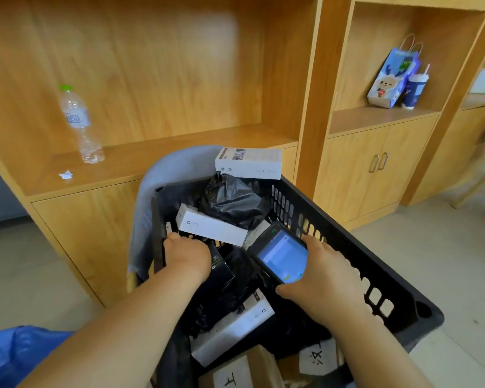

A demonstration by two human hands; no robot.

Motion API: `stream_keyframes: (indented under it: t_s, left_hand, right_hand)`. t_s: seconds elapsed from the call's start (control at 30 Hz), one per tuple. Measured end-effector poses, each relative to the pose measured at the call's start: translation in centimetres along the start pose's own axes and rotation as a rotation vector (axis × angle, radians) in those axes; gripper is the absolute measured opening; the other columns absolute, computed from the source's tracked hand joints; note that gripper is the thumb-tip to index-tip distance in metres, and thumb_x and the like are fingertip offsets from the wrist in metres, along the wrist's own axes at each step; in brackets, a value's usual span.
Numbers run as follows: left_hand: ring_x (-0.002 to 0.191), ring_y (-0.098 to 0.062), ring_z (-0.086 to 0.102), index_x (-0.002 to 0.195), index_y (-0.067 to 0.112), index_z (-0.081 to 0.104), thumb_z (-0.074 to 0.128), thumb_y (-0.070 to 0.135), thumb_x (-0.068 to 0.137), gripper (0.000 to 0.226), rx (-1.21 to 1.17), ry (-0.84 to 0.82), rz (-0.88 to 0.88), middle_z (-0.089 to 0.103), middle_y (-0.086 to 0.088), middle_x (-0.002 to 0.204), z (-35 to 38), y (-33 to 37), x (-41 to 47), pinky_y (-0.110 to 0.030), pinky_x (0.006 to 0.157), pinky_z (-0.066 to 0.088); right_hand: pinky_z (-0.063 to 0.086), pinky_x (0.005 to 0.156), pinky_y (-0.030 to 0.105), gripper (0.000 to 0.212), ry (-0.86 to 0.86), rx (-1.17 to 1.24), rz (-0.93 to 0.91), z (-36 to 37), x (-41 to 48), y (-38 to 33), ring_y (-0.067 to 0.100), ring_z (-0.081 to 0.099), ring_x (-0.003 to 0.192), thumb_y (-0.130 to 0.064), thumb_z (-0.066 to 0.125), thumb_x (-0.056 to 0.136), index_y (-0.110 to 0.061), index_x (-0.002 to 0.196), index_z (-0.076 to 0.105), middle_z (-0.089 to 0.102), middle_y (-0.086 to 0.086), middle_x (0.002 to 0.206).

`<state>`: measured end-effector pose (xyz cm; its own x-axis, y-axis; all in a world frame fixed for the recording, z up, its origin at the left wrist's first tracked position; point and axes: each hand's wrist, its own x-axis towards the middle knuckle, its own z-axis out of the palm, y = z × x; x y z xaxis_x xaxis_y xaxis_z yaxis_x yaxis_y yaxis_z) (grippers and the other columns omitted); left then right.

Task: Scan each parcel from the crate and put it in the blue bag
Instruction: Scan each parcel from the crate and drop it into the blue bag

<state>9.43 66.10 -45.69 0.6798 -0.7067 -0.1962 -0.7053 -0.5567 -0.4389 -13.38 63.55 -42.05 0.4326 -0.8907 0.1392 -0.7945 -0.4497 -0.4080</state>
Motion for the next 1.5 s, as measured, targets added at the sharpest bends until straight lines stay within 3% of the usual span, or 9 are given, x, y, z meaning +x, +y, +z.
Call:
stream_keyframes:
  t_s: [0.17, 0.43, 0.53, 0.67, 1.03, 1.1, 1.3, 1.4, 1.5]
  left_hand:
    - [0.114, -0.031, 0.046, 0.122, 0.006, 0.053, 0.049, 0.006, 0.090, 0.033, -0.265, 0.162, -0.041, 0.056, -0.014, 0.123, -0.4, -0.9, 0.2, -0.032, 0.087, 0.041]
    - [0.113, -0.037, 0.046, 0.132, -0.001, 0.039, 0.054, 0.003, 0.091, 0.044, -0.608, 0.129, -0.165, 0.030, -0.021, 0.134, -0.4, -0.3, 0.1, -0.038, 0.090, 0.046]
    - [0.110, -0.036, 0.055, 0.134, -0.005, 0.036, 0.057, 0.009, 0.089, 0.051, -0.774, 0.023, -0.203, 0.044, -0.021, 0.128, -0.6, -0.4, 0.1, -0.037, 0.086, 0.050]
    - [0.072, -0.027, 0.061, 0.085, 0.007, 0.054, 0.053, 0.008, 0.086, 0.002, -0.880, -0.001, -0.096, 0.055, -0.009, 0.081, -1.5, -1.4, -1.1, -0.031, 0.060, 0.051]
    - [0.075, -0.027, 0.061, 0.074, 0.006, 0.054, 0.062, 0.001, 0.078, 0.010, -1.795, 0.006, -0.120, 0.060, -0.013, 0.082, -3.1, -8.6, -9.5, -0.042, 0.061, 0.059]
    - [0.078, -0.026, 0.065, 0.084, 0.012, 0.053, 0.067, 0.007, 0.079, 0.016, -1.738, 0.125, -0.040, 0.064, -0.009, 0.088, -2.4, -9.6, -11.6, -0.042, 0.068, 0.058]
    - [0.062, -0.020, 0.059, 0.086, 0.026, 0.042, 0.064, 0.015, 0.083, 0.025, -1.264, 0.478, 0.177, 0.060, 0.001, 0.080, 1.0, -11.9, -17.8, -0.036, 0.052, 0.045]
    - [0.070, -0.011, 0.050, 0.091, 0.026, 0.041, 0.064, 0.017, 0.080, 0.026, -0.845, 0.501, 0.299, 0.050, 0.006, 0.087, 2.7, -12.3, -19.6, -0.027, 0.057, 0.040]
    - [0.073, -0.003, 0.041, 0.090, 0.024, 0.039, 0.066, 0.019, 0.078, 0.030, -0.788, 0.376, 0.374, 0.041, 0.013, 0.090, 4.0, -11.6, -20.3, -0.019, 0.054, 0.027]
  right_hand:
    - [0.044, 0.069, 0.030, 0.080, -0.001, 0.049, 0.002, 0.4, 0.2, -0.3, 0.017, 0.051, 0.098, -0.050, 0.076, 0.058, -0.023, 0.125, 0.040, 0.054, -0.005, 0.110]
    - [0.045, 0.069, 0.029, 0.083, -0.008, 0.065, 0.007, 0.5, 0.1, -0.3, 0.016, 0.050, 0.095, -0.049, 0.077, 0.058, -0.022, 0.127, 0.039, 0.053, -0.005, 0.107]
    - [0.049, 0.071, 0.032, 0.084, -0.013, 0.063, 0.008, 0.4, 0.1, -0.4, 0.017, 0.052, 0.094, -0.049, 0.076, 0.058, -0.022, 0.128, 0.038, 0.054, -0.004, 0.107]
    - [0.044, 0.067, 0.029, 0.080, -0.002, 0.046, 0.003, 0.0, -0.2, -0.4, 0.016, 0.051, 0.091, -0.050, 0.075, 0.058, -0.023, 0.125, 0.040, 0.054, -0.006, 0.104]
    - [0.047, 0.067, 0.033, 0.081, 0.089, 0.157, 0.042, -5.2, -5.2, -0.2, 0.016, 0.051, 0.089, -0.051, 0.078, 0.055, -0.022, 0.121, 0.040, 0.050, -0.008, 0.098]
    - [0.045, 0.064, 0.032, 0.081, 0.111, 0.180, 0.042, -6.2, -6.8, -0.2, 0.016, 0.051, 0.085, -0.049, 0.079, 0.054, -0.022, 0.120, 0.041, 0.049, -0.009, 0.094]
    - [0.043, 0.060, 0.031, 0.075, 0.156, 0.237, 0.016, -7.4, -11.7, -0.4, 0.014, 0.049, 0.081, -0.045, 0.082, 0.052, -0.025, 0.114, 0.044, 0.047, -0.011, 0.088]
    - [0.048, 0.064, 0.034, 0.074, 0.132, 0.238, 0.011, -7.5, -13.5, -0.8, 0.016, 0.052, 0.083, -0.045, 0.081, 0.052, -0.028, 0.113, 0.044, 0.051, -0.011, 0.091]
    - [0.050, 0.064, 0.035, 0.072, 0.124, 0.246, 0.009, -7.6, -14.7, -1.2, 0.015, 0.053, 0.080, -0.043, 0.082, 0.052, -0.024, 0.111, 0.045, 0.049, -0.012, 0.088]
